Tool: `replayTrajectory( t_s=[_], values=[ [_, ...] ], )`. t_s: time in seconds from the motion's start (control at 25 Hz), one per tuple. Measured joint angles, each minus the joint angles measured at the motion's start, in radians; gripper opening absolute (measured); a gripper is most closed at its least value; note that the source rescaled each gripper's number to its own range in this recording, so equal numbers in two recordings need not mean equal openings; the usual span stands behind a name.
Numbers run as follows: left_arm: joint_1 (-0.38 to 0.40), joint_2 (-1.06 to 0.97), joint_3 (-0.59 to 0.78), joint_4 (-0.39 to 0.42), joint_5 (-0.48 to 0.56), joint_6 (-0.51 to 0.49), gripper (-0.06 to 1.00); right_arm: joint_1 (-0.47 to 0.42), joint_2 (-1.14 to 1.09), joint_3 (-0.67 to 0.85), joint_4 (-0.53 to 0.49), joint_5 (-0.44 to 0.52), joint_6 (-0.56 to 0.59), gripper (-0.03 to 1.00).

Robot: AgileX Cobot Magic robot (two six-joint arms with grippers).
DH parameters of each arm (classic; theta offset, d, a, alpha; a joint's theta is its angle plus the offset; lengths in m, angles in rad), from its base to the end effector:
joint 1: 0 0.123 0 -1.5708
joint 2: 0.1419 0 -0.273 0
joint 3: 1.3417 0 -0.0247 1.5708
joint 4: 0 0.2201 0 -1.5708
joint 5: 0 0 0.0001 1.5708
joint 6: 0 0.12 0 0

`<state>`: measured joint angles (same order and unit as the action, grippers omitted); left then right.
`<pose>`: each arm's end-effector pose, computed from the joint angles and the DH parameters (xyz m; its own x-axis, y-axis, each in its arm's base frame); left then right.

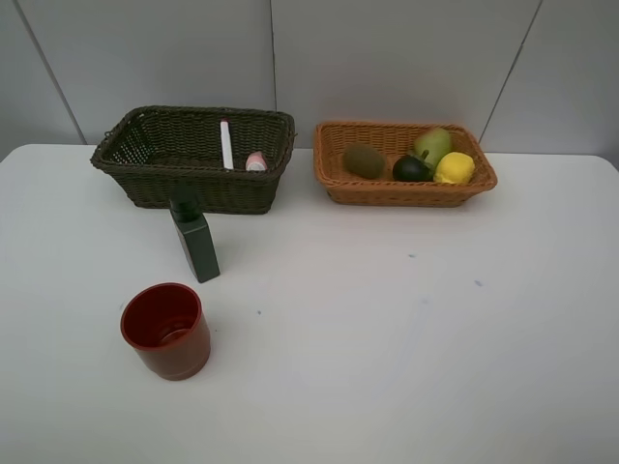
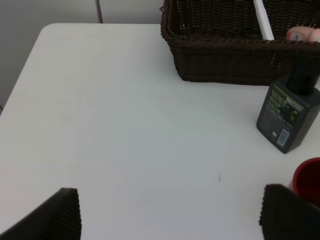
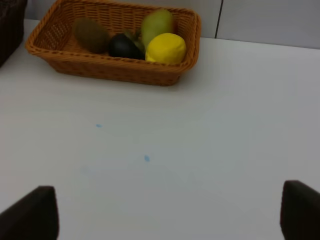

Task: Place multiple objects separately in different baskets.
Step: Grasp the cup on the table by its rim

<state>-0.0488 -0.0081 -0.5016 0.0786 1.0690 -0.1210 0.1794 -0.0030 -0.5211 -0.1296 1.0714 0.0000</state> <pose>0.0046 0.0080 0.2492 -0.4504 -0.0609 -0.8907 -0.0502 0.9978 -0.0429 0.0051 -0.0129 0.2547 -0.4281 -0.1405 -0.8927 -0.1040 0.9889 -0.1058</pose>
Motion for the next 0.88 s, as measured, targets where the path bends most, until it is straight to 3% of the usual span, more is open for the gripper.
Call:
replayTrajectory(
  t_s=[0.6,0.88],
  values=[
    [0.0,0.0,0.0,0.0,0.0,0.0,0.93,0.006,0.0,0.003,0.0,-0.003,0.0,0.94],
    [0.0,0.0,0.0,0.0,0.0,0.0,0.93,-0.156,0.0,0.003,0.0,-0.003,0.0,0.94]
  ],
)
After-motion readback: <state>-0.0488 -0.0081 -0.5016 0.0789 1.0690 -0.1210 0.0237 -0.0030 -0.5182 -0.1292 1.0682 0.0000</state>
